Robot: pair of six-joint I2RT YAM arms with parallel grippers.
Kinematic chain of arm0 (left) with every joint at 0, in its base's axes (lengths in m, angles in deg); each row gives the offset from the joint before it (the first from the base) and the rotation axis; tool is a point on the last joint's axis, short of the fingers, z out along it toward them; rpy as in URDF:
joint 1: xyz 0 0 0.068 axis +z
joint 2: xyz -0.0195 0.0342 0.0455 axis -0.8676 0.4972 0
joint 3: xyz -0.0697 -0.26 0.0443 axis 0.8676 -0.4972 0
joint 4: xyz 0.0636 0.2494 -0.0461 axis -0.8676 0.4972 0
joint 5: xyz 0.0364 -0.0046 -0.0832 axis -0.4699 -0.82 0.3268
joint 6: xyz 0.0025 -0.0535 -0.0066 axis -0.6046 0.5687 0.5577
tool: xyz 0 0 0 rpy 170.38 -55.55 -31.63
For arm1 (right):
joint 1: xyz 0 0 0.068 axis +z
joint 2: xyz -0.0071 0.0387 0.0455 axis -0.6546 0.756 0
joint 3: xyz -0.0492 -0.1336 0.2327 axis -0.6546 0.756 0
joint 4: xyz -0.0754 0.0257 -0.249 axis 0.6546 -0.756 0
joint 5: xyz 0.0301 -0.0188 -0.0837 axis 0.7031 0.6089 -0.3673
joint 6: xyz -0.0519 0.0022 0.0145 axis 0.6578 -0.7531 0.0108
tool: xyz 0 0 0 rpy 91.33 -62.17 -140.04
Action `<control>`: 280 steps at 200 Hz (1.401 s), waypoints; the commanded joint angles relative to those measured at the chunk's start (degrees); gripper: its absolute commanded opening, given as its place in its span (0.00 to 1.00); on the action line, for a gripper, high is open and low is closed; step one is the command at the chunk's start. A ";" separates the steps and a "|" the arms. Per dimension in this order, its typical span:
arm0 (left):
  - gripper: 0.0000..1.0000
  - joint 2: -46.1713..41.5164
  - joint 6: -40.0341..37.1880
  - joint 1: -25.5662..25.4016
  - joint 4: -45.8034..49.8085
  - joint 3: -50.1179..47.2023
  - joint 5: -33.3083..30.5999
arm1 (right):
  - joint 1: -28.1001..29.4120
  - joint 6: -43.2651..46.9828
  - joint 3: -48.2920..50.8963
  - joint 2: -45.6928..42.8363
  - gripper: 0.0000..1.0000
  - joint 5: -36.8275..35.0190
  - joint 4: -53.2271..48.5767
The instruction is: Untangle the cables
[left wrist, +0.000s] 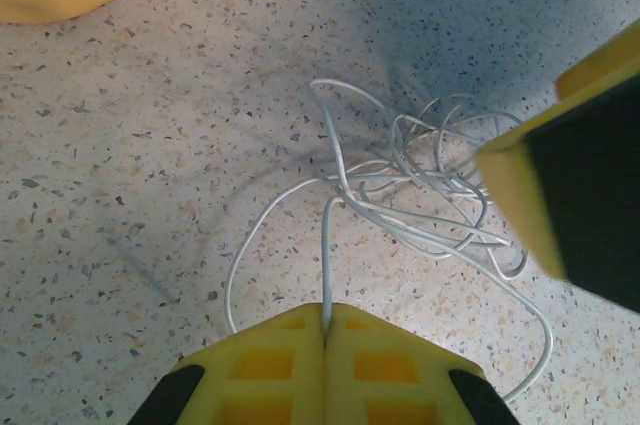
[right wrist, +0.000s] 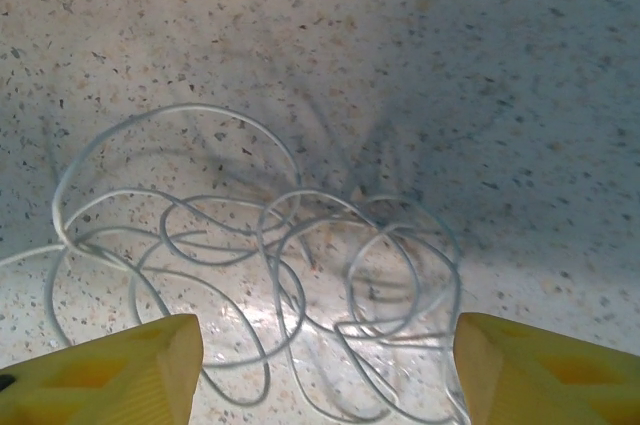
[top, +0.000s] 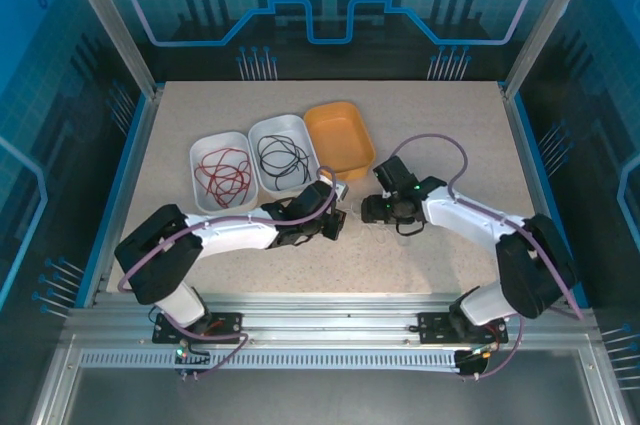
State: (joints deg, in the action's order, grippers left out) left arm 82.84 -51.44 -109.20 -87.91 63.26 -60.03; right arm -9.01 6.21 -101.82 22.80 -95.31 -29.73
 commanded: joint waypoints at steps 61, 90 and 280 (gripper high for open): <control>0.00 -5.82 -1.79 -0.13 1.92 -2.67 -4.71 | 1.61 -0.37 -2.78 9.24 0.60 -2.29 -0.74; 0.00 -6.46 -2.17 -0.12 2.92 -2.65 -5.69 | 1.46 -0.82 -2.10 10.51 0.53 -2.63 -0.19; 0.00 -17.30 -5.31 -0.12 7.12 -6.00 -18.52 | 1.66 -0.50 -1.65 3.43 0.46 -2.58 -0.95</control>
State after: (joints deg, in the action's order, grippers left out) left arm 66.12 -55.75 -109.20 -81.52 57.95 -77.83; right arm -8.25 5.69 -103.18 30.69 -98.68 -29.84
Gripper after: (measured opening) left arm 0.041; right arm 0.441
